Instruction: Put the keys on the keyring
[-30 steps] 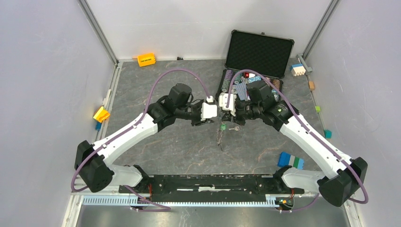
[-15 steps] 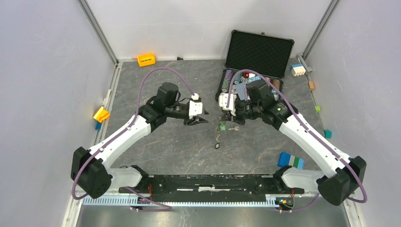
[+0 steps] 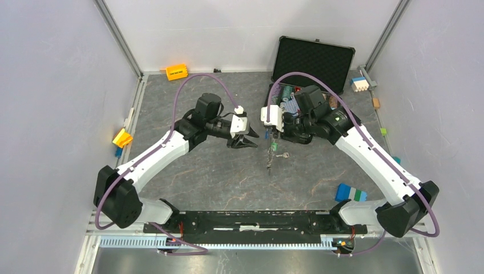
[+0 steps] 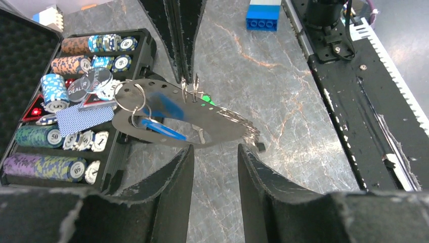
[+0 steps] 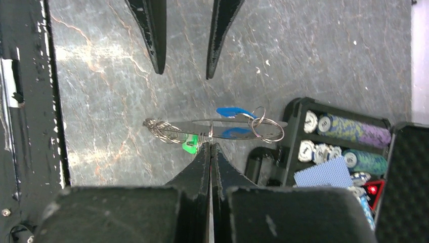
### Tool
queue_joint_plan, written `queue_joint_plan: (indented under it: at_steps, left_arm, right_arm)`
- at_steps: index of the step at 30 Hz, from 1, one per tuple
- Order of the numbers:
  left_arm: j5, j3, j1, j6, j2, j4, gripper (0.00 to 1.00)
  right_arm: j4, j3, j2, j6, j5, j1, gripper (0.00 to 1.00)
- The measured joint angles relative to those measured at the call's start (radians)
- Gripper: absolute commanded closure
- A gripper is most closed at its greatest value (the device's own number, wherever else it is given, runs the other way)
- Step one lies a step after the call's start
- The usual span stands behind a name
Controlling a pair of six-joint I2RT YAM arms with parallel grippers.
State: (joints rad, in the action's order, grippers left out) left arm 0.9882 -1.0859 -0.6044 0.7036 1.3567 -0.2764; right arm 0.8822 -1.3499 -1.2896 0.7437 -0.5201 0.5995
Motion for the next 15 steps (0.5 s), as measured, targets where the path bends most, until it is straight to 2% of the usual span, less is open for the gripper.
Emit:
queue_joint_plan:
  at_steps: [8,15]
  left_arm:
    - [0.066,-0.002,0.000,-0.109,0.037,0.101,0.56]
    - [0.070,-0.019,-0.003,-0.143,0.077,0.125,0.61]
  right_arm:
    - [0.089,-0.063,-0.004,0.039,0.104,0.000,1.00]
    - [0.114,-0.066,-0.018,0.040,0.084,0.000,1.00]
